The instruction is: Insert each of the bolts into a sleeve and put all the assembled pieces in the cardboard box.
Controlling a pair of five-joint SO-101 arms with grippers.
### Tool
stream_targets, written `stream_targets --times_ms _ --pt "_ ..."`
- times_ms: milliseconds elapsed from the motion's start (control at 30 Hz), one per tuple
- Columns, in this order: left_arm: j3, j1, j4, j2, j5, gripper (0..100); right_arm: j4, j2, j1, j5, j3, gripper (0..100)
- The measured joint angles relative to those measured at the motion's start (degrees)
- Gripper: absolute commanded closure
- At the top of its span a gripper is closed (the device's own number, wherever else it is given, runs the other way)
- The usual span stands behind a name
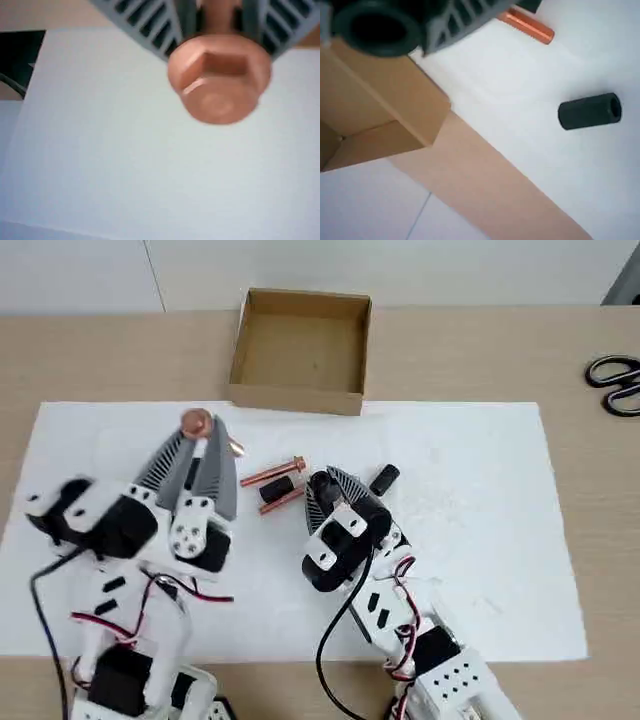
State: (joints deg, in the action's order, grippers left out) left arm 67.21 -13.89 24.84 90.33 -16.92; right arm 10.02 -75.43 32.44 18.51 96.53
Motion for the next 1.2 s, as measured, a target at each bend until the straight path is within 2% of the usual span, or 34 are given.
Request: stream_targets --times_ms 100,300,567,767,1000,1200 --pt "1.05 -0.44 -0.35 1.93 -1.14 99 0.0 0.0 0.0 1.49 -0.09 99.4" --pt "4.31 -1.85 0.26 2.29 -13.01 99 0.0 0.0 1.41 8.97 -0.18 99.4" --pt "4.48 -1.93 0.26 2.46 -14.68 99 0.0 0.0 6.24 9.67 -1.67 99.4" --pt "4.48 -1.93 0.09 2.46 -16.79 99 5.36 0.09 4.92 9.76 -2.9 99.4" --pt "4.48 -3.78 -6.42 2.46 -17.05 99 7.82 0.09 1.67 -1.49 -3.25 99.4" --pt "4.48 -5.71 -6.68 2.46 -17.05 99 7.74 -1.58 1.49 -3.6 -1.41 99.4"
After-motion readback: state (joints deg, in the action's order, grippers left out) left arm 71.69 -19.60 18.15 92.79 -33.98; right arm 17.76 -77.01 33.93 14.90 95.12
